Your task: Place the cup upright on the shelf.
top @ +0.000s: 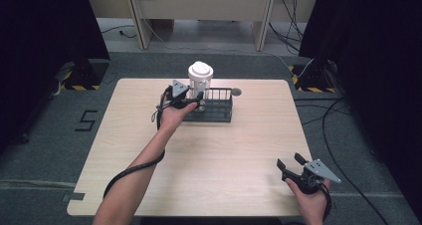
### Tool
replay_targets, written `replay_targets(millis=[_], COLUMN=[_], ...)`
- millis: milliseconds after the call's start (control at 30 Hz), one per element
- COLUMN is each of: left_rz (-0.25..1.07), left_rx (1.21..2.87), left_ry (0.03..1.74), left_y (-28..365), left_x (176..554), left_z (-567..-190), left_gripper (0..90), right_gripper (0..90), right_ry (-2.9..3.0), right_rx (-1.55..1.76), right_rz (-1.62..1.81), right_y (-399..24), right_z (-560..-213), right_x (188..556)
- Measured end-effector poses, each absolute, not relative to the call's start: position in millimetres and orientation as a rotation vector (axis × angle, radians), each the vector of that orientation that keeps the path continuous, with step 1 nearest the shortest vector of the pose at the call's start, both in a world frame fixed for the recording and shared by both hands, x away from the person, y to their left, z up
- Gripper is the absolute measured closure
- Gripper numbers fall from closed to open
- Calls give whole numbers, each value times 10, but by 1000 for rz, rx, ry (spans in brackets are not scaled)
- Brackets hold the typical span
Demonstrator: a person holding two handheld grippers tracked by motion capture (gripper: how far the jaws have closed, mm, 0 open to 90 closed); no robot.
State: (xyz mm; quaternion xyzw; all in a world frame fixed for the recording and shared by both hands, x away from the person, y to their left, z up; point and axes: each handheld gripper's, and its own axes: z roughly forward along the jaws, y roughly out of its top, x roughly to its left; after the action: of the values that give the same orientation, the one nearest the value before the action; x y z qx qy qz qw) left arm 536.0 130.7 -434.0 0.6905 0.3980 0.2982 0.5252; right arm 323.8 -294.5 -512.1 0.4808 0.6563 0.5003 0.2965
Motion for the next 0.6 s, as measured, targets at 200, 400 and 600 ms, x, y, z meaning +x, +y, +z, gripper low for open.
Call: replay_targets(millis=[200, 400, 600], left_rz=[707, 701, 688], left_rx=[1655, 1663, 1669], left_ry=[954, 957, 960], left_y=[1341, 1396, 1456], left_x=[5316, 5264, 5208], left_z=[-4354, -4371, -4396], left_gripper=[369, 384, 390], right_gripper=[243, 244, 244], right_ry=[1747, 1752, 1754], right_rx=[1276, 1271, 1269], right_rz=[1330, 1323, 1322], right_y=[-2943, -2933, -2927], right_z=[-5121, -5120, -5120], right_x=[3238, 3239, 3238])
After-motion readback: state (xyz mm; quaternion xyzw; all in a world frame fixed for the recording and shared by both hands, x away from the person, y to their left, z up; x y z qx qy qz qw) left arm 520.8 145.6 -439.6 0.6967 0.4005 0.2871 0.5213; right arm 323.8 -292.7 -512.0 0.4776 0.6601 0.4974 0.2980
